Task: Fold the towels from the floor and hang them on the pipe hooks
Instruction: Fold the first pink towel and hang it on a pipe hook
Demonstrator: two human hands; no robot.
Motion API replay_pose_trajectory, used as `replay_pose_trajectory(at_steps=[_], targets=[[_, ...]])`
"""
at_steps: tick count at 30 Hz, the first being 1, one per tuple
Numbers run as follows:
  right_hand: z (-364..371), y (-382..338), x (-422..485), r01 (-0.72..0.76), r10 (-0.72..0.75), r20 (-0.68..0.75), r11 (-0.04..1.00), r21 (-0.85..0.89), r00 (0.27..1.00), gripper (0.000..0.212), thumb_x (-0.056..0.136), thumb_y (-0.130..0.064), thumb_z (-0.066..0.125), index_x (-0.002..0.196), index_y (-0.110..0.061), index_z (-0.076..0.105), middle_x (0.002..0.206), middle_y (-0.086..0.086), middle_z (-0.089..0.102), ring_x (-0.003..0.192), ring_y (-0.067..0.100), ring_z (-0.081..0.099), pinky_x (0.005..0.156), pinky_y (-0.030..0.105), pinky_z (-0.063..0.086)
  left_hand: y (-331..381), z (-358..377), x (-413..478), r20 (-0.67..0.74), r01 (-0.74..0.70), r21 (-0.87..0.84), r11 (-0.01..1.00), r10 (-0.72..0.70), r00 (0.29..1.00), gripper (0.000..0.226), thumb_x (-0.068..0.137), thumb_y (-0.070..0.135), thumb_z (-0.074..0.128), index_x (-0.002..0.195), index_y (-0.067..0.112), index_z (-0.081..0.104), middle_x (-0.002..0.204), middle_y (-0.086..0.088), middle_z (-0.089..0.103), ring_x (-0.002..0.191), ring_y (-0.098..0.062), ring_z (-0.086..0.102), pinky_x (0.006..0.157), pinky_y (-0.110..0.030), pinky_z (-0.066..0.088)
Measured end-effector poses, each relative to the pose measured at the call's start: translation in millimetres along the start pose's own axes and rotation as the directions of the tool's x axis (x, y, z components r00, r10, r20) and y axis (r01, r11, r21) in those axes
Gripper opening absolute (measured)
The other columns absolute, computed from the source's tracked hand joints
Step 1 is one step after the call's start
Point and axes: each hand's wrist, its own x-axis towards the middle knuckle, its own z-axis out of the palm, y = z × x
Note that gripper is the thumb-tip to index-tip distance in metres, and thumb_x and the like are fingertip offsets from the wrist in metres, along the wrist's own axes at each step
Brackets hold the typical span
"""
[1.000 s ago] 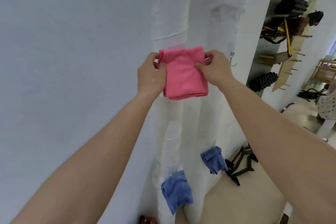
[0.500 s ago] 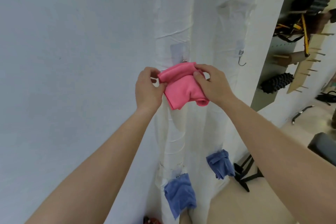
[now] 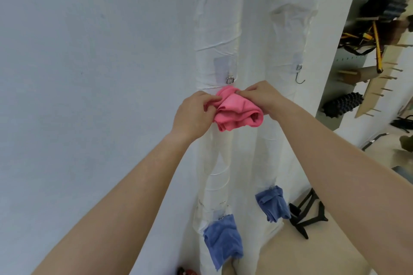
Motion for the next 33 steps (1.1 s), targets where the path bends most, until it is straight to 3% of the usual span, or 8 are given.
replay_pose_trajectory(at_steps=[3,5,6,8,12,20,27,33], targets=[[0,8,-1,0.026,-0.028,0.014,0.995,0.092,1.000,0.029,0.086,-0.025,0.072,0.062,-0.014,0.060,0.057,0.003,0.052,0.051,0.012,0.049,0.045,0.019,0.040,17,-8,5,0.063,0.123,-0.065,0.990,-0.119,0.991,0.041,0.089,0.047,0.044,0.076,0.021,0.072,0.085,-0.001,0.067,0.083,-0.021,0.062,0.078,-0.044,0.052],[0,11,-2,0.170,-0.151,-0.149,0.978,0.122,0.977,0.005,0.082,-0.022,0.076,0.083,-0.017,0.074,0.080,-0.001,0.071,0.074,0.010,0.065,0.068,0.022,0.051,27,-12,10,0.058,0.142,-0.075,0.987,-0.138,0.989,0.055,0.088,0.060,0.044,0.057,0.019,0.063,0.071,-0.004,0.060,0.072,-0.022,0.057,0.067,-0.043,0.049],[-1,13,-3,0.249,-0.223,-0.210,0.963,0.106,0.952,0.011,0.081,-0.021,0.075,0.092,-0.021,0.075,0.091,-0.005,0.073,0.085,0.007,0.067,0.078,0.022,0.051,30,-13,12,0.043,0.129,-0.050,0.990,-0.127,0.991,0.052,0.086,0.063,0.048,0.054,0.026,0.065,0.076,0.000,0.059,0.077,-0.018,0.056,0.068,-0.039,0.048],[-1,16,-8,0.334,-0.317,-0.160,0.938,0.090,0.935,0.021,0.086,-0.020,0.070,0.105,-0.025,0.075,0.104,-0.009,0.073,0.101,0.002,0.066,0.091,0.022,0.050,33,-11,12,0.024,0.085,0.046,0.995,-0.086,0.996,0.030,0.083,0.059,0.061,0.077,0.033,0.075,0.102,0.006,0.058,0.102,-0.014,0.053,0.083,-0.033,0.047],[-7,24,-20,0.281,-0.303,0.092,0.940,0.194,0.949,0.040,0.093,-0.013,0.059,0.128,-0.029,0.064,0.125,-0.012,0.067,0.116,0.001,0.061,0.101,0.029,0.048,30,-2,3,0.023,-0.121,0.065,0.990,0.120,0.992,0.043,0.087,0.036,0.065,0.129,0.028,0.061,0.125,0.007,0.056,0.112,-0.013,0.056,0.093,-0.031,0.047],[-21,39,-19,0.153,-0.283,0.432,0.938,0.310,0.856,0.058,0.093,-0.014,0.066,0.144,-0.035,0.048,0.139,-0.008,0.058,0.120,0.015,0.063,0.095,0.038,0.055,16,7,-7,0.077,-0.184,0.113,0.976,0.176,0.981,0.060,0.087,0.048,0.051,0.142,0.026,0.050,0.145,0.010,0.048,0.132,-0.009,0.045,0.103,-0.027,0.040],[9,51,-14,0.408,-0.418,0.108,0.907,0.101,0.902,0.051,0.088,-0.013,0.073,0.136,-0.020,0.057,0.117,-0.007,0.069,0.081,-0.008,0.065,0.076,0.013,0.047,6,18,-7,0.019,-0.192,0.114,0.975,0.192,0.981,0.059,0.083,0.038,0.069,0.138,0.023,0.055,0.136,0.008,0.055,0.123,-0.010,0.052,0.098,-0.026,0.045],[37,55,-21,0.423,-0.415,-0.193,0.906,0.000,0.889,0.044,0.082,-0.016,0.074,0.125,-0.023,0.065,0.109,-0.010,0.063,0.090,0.007,0.061,0.082,0.018,0.047,1,22,-4,-0.075,-0.152,0.121,0.981,0.162,0.984,0.047,0.078,0.029,0.076,0.124,0.028,0.066,0.121,0.013,0.064,0.108,-0.011,0.055,0.088,-0.024,0.044]])
